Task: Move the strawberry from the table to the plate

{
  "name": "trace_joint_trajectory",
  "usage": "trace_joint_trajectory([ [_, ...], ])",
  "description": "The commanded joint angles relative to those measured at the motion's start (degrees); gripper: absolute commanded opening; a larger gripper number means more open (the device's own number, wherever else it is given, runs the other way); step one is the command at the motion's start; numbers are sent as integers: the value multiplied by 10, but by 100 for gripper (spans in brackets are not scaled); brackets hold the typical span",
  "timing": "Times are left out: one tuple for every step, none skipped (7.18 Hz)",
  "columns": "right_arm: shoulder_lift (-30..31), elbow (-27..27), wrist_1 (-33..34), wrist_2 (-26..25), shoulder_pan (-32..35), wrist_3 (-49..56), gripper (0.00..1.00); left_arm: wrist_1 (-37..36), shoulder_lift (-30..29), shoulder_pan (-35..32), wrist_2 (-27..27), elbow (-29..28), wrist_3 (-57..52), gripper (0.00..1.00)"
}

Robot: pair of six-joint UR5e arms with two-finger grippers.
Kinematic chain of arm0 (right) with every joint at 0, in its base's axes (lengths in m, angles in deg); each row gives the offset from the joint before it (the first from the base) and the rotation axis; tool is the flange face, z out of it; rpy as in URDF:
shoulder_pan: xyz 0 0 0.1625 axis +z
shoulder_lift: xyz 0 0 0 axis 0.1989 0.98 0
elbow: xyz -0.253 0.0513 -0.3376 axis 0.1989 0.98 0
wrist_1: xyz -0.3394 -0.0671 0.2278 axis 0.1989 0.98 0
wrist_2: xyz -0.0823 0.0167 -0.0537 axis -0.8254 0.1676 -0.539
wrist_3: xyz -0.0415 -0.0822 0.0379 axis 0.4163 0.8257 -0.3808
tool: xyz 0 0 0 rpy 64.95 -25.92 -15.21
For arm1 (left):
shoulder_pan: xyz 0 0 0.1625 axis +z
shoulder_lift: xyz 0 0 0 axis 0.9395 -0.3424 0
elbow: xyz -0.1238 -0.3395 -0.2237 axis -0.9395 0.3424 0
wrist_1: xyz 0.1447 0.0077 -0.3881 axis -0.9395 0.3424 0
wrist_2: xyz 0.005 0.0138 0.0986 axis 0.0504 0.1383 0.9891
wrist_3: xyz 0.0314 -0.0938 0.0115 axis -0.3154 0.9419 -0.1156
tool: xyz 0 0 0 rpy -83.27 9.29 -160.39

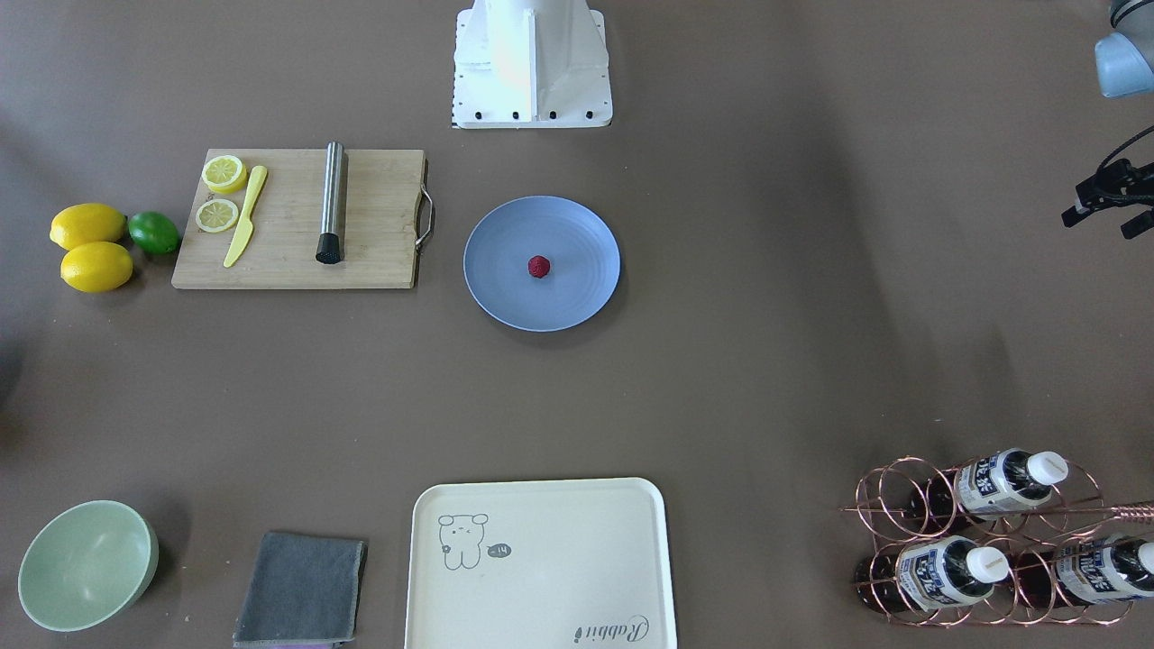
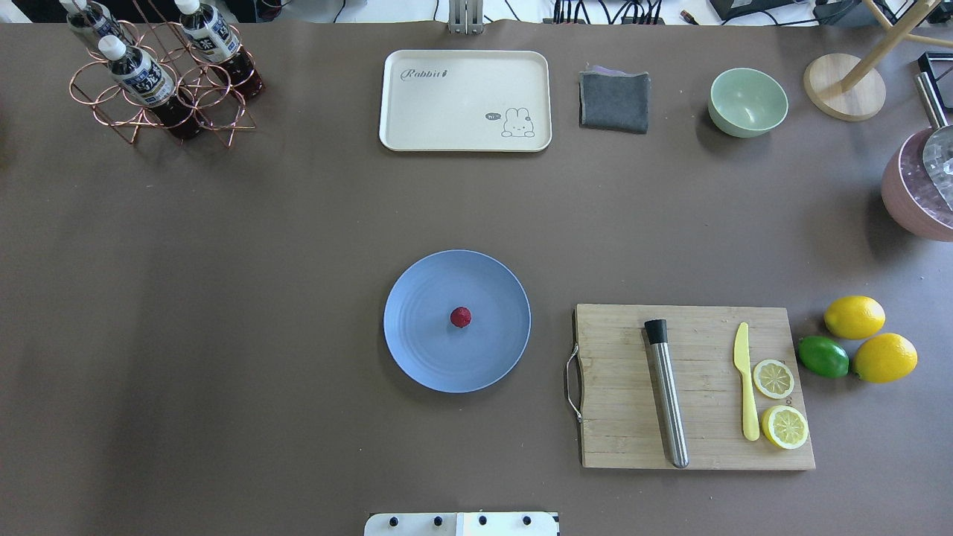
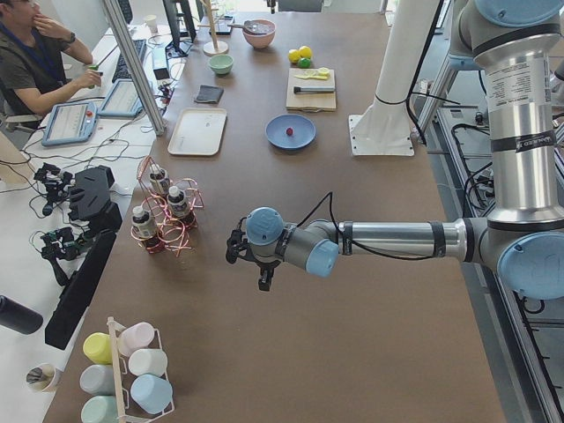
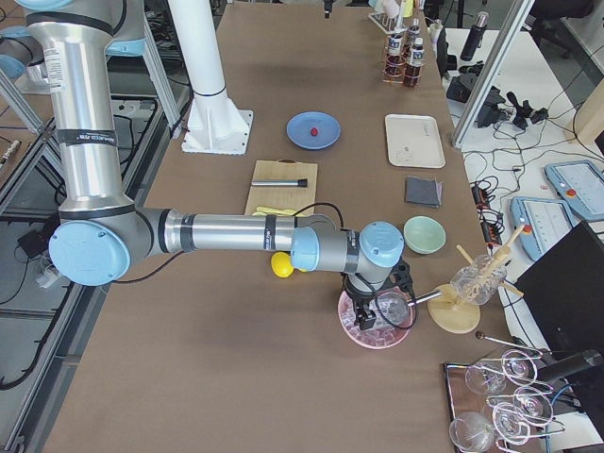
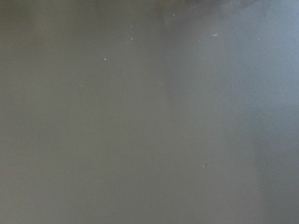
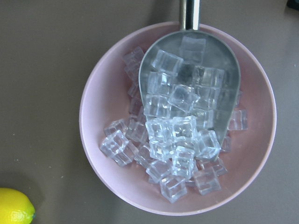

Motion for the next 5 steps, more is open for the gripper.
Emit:
trace_joint_trajectory([
  [5, 23, 0, -4, 22, 41, 100, -125, -31, -60, 49, 1, -135, 97],
  [7, 23, 0, -7, 26, 41, 100, -165, -42, -74, 63, 7, -158, 97],
  [12, 25, -1, -7, 26, 42, 100, -184, -54, -79, 64, 8, -153, 97],
  [13, 25, -2, -6, 26, 42, 100, -185, -59, -79, 78, 9, -149, 97],
  [12, 25, -4, -7, 26, 42, 100, -172, -54, -80, 79, 23, -152, 98],
])
